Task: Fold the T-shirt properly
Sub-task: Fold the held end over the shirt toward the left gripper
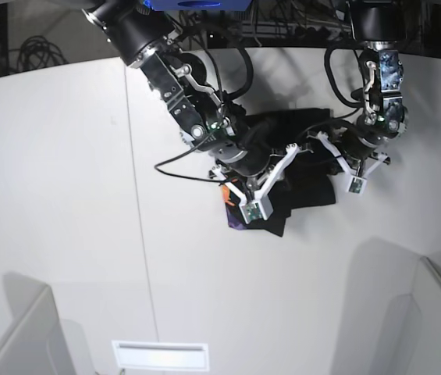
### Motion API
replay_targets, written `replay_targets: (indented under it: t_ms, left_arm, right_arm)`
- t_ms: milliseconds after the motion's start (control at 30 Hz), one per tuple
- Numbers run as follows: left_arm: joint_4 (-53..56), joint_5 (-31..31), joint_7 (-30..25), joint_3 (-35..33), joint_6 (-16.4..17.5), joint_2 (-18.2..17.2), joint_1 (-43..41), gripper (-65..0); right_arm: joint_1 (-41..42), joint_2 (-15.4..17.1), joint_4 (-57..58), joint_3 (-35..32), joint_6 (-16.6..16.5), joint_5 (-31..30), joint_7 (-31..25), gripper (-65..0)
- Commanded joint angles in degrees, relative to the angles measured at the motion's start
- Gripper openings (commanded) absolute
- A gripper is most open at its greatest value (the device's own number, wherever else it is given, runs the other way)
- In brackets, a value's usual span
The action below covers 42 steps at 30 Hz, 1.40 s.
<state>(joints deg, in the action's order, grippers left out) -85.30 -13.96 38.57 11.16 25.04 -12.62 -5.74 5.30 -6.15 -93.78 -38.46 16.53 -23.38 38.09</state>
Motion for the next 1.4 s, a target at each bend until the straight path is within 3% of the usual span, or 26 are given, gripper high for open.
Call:
replay_targets:
  t_ms: [0,333,600,833,1000,1100,1200,1367]
  left_arm:
    - [-0.7,0.2,0.7,0.2,0.0,-0.7,0.2,-65.0]
    - [-0.8,0.2,0.7,0.3,0.0,-0.7,0.1,-65.0]
    - [-6.9,0.1,0.8,0.7,0.0,-0.7,-2.4,-65.0]
    - [-11.7,-0.3,0.8,12.4,0.2,-0.5,-7.2,-65.0]
    - [-12.3,-0.7,0.8,21.5,0.2,-0.5,-10.8,-65.0]
    - [-12.1,-3.9,0.8,25.6,0.3,-0.6,-12.5,-65.0]
    - [-12.1,-7.8,0.8,27.9,0.3,-2.0,-14.0,-65.0]
    - [-12.0,-11.6,0.8,28.3,0.3,-4.3,-16.3,-65.0]
  right_arm:
    - [1.5,-1.0,0.0,-0.8,0.1,-0.3,-2.0,-65.0]
    - [3.0,-1.5,7.1,-3.3,0.3,-0.4,-6.1,-65.0]
    - [3.0,-1.9,11.0,-3.3,0.3,-0.5,-10.9,-65.0]
    - [3.0,-1.9,11.2,-3.3,0.3,-1.1,-11.0,-65.0]
    - [4.6,-1.9,13.6,-3.3,0.3,-7.3,-11.0,-65.0]
    - [5.8,-1.9,16.0,-3.4,0.3,-10.4,-11.0,-65.0]
    - [5.9,-1.9,16.5,-3.4,0.3,-11.0,-11.8,-55.4]
    - [6.0,-1.9,16.9,-5.5,0.3,-11.0,-14.6,-47.0]
